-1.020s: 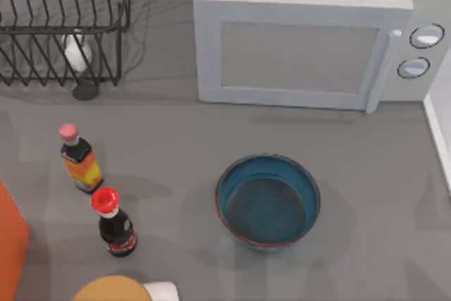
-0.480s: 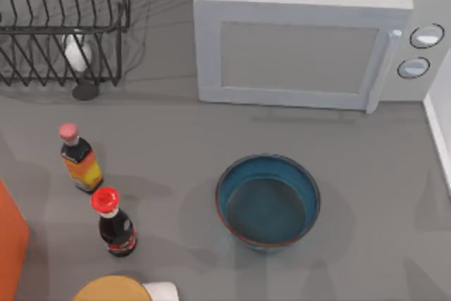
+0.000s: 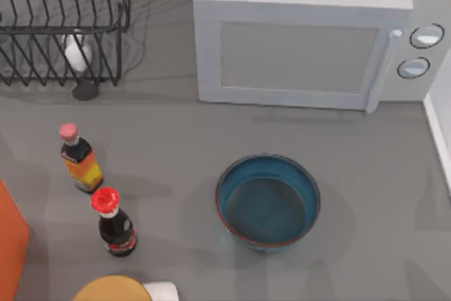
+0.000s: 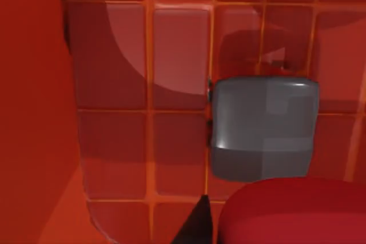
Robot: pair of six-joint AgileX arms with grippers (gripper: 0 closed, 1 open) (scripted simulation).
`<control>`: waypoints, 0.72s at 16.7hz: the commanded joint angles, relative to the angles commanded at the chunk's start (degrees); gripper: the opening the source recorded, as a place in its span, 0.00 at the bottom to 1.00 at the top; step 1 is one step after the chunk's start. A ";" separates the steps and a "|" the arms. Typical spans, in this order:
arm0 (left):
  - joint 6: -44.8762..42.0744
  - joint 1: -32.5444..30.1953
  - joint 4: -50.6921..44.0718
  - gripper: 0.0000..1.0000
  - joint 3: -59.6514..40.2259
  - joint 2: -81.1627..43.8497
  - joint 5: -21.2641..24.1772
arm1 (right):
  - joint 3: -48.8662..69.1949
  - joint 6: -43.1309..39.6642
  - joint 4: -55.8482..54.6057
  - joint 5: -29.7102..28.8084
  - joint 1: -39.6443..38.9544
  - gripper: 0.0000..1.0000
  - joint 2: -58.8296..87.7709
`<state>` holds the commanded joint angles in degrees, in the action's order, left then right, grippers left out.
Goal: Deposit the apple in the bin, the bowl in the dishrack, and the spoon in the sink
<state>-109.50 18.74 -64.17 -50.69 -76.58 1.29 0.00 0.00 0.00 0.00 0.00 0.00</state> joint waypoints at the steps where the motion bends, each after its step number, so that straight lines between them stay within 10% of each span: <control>1: 0.00 0.00 0.00 0.45 0.00 0.00 0.00 | 0.00 0.00 0.00 0.00 0.00 1.00 0.00; 8: 0.00 0.00 0.00 0.98 0.00 0.00 0.00 | 0.00 0.00 0.00 0.00 0.00 1.00 0.00; 12: 0.00 0.00 0.00 1.00 0.00 0.00 0.00 | 0.00 0.00 0.00 0.00 0.00 1.00 0.00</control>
<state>-109.50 18.74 -64.17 -50.69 -76.58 1.29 0.00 0.00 0.00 0.00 0.00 0.00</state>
